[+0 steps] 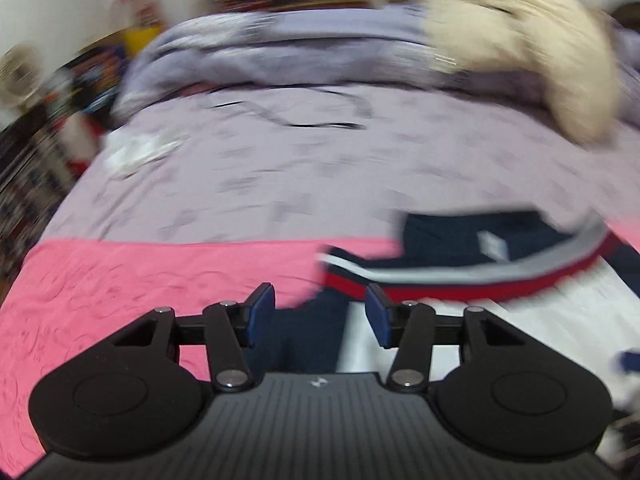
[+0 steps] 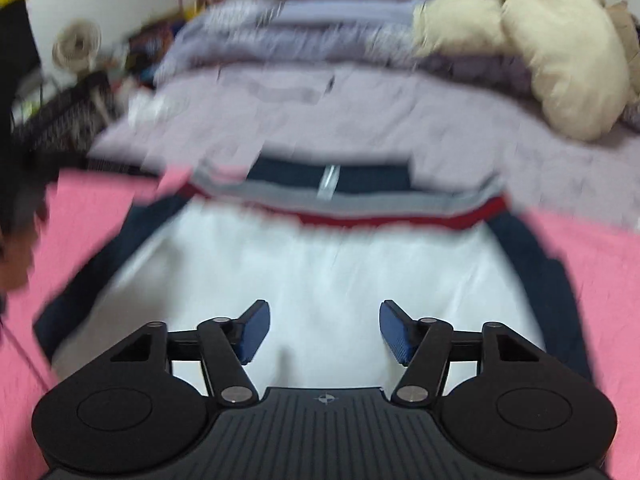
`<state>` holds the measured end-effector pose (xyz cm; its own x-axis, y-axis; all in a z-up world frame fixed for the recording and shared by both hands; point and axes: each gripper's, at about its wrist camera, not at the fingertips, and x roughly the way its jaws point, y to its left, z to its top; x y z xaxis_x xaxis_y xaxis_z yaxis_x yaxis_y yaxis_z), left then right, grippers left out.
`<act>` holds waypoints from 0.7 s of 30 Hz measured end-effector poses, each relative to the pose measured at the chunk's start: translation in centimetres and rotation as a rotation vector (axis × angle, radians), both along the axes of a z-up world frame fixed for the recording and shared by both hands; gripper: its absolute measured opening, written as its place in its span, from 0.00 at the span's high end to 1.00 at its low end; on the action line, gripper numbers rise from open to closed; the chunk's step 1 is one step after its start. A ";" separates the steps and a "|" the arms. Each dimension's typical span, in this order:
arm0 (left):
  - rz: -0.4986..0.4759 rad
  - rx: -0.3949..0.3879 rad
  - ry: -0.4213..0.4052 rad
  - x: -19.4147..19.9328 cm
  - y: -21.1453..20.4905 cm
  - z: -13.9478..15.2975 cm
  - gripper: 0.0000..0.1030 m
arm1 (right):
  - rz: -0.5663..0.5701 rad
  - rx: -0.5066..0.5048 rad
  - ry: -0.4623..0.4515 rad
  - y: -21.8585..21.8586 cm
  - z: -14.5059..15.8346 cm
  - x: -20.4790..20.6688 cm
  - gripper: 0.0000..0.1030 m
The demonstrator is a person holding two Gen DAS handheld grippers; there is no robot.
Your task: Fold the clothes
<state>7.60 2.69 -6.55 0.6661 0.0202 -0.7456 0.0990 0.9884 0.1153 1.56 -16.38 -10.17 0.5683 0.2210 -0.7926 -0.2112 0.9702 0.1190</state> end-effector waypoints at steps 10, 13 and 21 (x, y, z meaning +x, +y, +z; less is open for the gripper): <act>-0.176 0.184 0.165 2.5 -10.5 -8.2 0.39 | 0.032 -0.048 0.061 2.2 -4.4 -5.5 0.37; -0.105 0.137 0.209 5.5 -10.6 -8.2 0.39 | 0.022 -0.035 0.065 2.0 -4.3 -5.3 0.37; -0.110 0.180 0.218 5.5 -11.2 -8.4 0.38 | 0.022 -0.061 0.062 2.7 -4.4 -5.6 0.31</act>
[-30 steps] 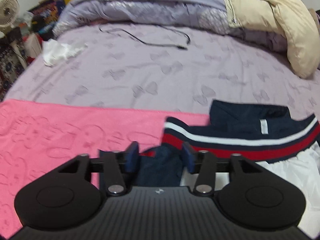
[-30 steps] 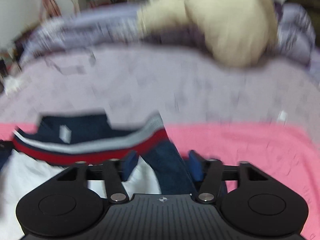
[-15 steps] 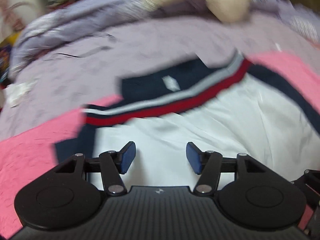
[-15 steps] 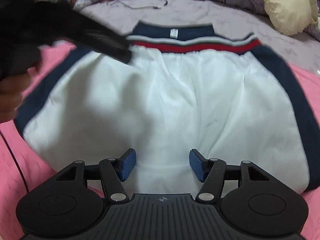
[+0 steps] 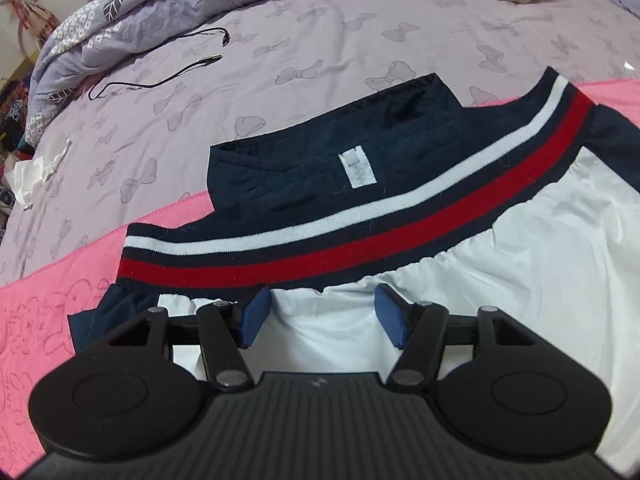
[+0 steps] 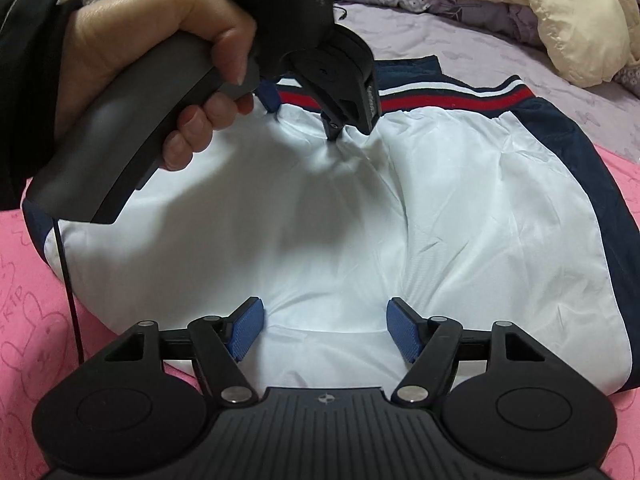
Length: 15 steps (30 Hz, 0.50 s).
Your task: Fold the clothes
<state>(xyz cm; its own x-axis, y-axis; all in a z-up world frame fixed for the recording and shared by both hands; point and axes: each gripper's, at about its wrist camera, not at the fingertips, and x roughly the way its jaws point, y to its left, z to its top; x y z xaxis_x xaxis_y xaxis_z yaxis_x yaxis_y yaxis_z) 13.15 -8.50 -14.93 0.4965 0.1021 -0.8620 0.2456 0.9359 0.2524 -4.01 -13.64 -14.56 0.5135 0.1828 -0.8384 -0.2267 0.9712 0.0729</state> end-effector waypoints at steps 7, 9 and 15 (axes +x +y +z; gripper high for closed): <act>0.018 -0.003 0.025 0.7 0.0 0.0 0.37 | 0.047 0.001 0.043 0.5 -0.1 0.9 0.16; 0.018 -0.002 0.027 0.8 0.0 0.0 0.37 | 0.040 0.008 0.051 0.4 0.5 1.0 0.20; 0.020 0.000 0.027 0.9 0.1 0.2 0.36 | -0.004 0.073 0.034 -1.5 3.2 -0.8 0.27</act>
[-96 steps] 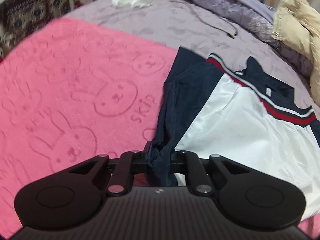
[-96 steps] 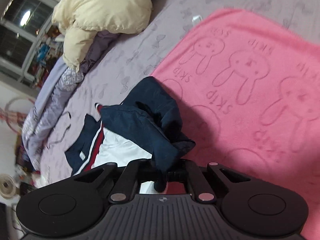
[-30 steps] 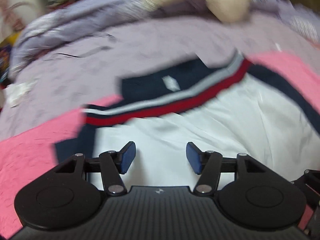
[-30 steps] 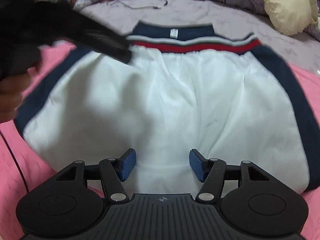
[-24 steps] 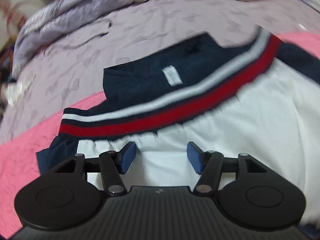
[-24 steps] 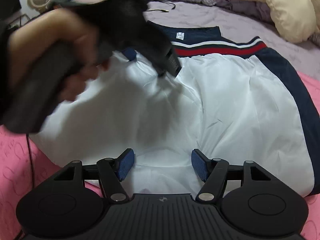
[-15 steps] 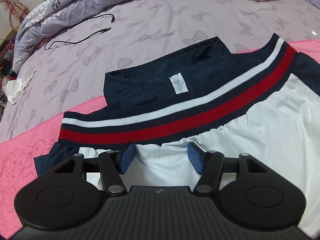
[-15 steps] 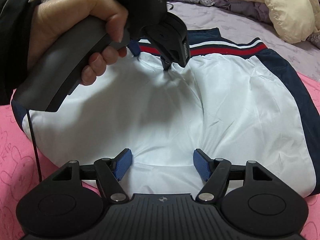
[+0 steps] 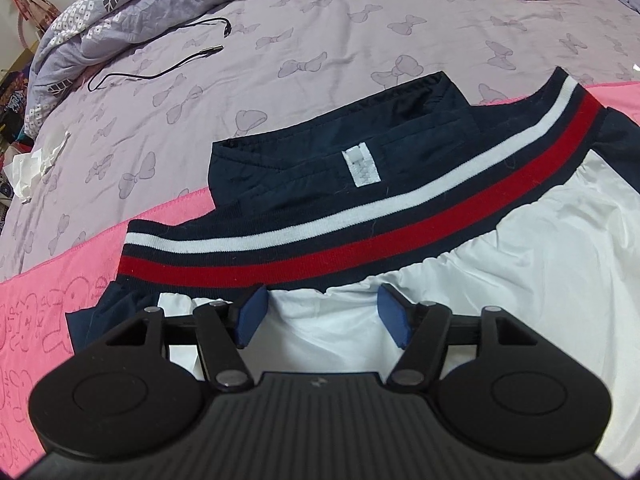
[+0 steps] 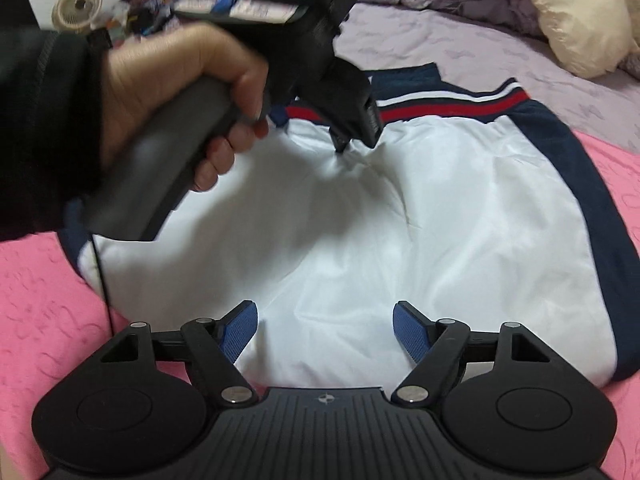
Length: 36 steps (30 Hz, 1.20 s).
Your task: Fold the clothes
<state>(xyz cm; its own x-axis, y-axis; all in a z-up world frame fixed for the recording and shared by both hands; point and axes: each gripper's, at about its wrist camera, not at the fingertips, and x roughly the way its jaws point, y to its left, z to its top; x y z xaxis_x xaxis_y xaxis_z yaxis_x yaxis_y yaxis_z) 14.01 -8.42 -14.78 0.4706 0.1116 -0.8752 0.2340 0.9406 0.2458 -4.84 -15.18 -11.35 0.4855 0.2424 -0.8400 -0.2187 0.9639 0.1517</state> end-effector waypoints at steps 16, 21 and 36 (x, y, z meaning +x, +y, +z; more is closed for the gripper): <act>0.066 -0.128 -0.010 -7.0 4.1 5.7 0.37 | -0.211 -0.028 -0.007 -6.6 3.6 -1.8 0.25; 0.196 -0.183 -0.017 -12.3 9.6 7.4 0.37 | -0.344 0.098 0.004 -10.5 4.9 -3.1 0.22; 0.289 -0.161 -0.024 -18.9 13.8 6.6 0.36 | -0.853 0.444 0.065 -23.7 -2.0 -3.4 0.19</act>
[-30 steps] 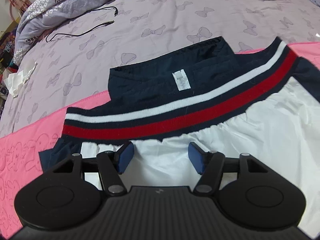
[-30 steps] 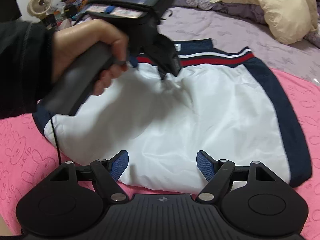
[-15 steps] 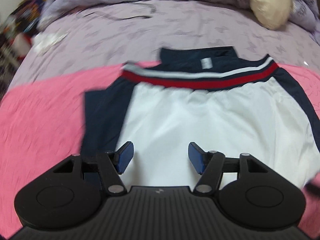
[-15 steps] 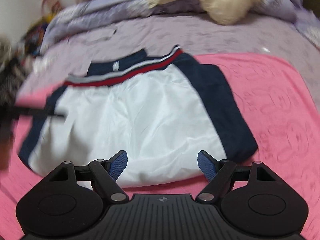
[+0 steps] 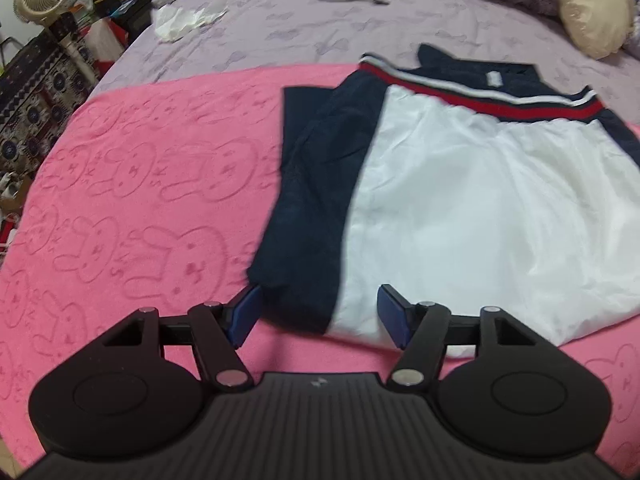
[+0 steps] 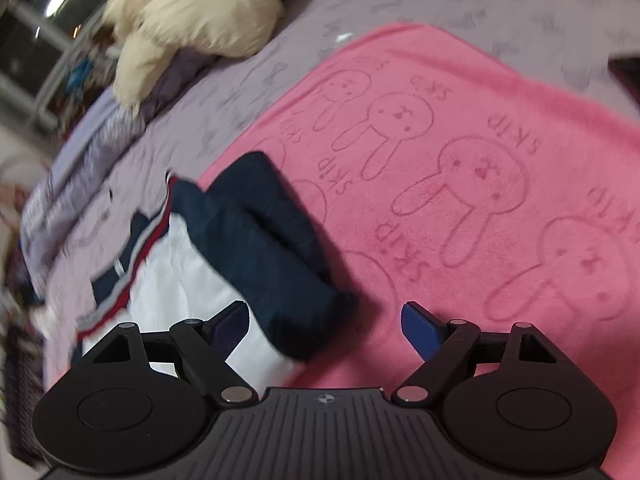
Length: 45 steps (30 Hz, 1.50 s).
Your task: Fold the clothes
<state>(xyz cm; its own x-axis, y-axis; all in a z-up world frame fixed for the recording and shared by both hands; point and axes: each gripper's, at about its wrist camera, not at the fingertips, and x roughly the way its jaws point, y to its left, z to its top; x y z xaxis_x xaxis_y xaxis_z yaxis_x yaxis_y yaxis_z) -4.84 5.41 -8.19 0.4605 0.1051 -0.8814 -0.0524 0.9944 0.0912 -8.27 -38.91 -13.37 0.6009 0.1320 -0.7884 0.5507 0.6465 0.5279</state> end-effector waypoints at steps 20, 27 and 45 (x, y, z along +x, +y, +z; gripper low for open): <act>-0.323 0.064 -0.042 1.6 -13.1 -5.0 0.32 | -0.004 0.054 -0.004 1.4 -2.7 3.0 0.14; -0.288 -0.016 -0.056 1.5 -12.3 -4.6 0.31 | -0.039 0.120 0.012 0.6 -2.4 2.4 0.49; 0.261 -0.164 -0.070 -1.0 7.0 0.7 0.31 | 0.540 -0.194 -0.325 16.8 12.8 7.1 0.84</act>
